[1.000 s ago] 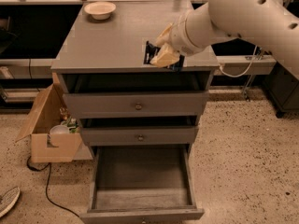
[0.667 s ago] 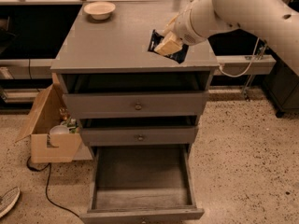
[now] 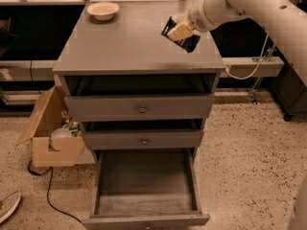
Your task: Pick rxbar blueberry from bottom drawer and place on counter
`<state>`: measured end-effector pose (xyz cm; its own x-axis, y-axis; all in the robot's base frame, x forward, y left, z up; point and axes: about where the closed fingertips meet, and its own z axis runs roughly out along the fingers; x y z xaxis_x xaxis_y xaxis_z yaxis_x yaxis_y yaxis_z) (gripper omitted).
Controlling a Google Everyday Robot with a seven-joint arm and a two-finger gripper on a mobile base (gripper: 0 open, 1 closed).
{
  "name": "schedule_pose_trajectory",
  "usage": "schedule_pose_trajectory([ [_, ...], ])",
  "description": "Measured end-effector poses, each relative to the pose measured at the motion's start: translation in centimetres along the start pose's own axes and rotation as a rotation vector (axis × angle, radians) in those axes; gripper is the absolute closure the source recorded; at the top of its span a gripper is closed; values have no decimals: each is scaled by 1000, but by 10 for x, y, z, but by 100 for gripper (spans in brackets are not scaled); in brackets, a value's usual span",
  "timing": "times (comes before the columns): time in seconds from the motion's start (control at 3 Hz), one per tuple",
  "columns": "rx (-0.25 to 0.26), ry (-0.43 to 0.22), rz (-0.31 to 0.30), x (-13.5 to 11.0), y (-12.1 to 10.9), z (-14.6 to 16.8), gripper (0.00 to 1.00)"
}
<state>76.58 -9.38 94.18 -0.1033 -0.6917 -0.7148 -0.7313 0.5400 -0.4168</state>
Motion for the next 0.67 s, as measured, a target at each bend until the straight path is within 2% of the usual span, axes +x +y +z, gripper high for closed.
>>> schedule_pose_trajectory([
  [0.33,-6,-12,69,0,-26,25,100],
  [0.67,-30,1,92,-2,-35,52,100],
])
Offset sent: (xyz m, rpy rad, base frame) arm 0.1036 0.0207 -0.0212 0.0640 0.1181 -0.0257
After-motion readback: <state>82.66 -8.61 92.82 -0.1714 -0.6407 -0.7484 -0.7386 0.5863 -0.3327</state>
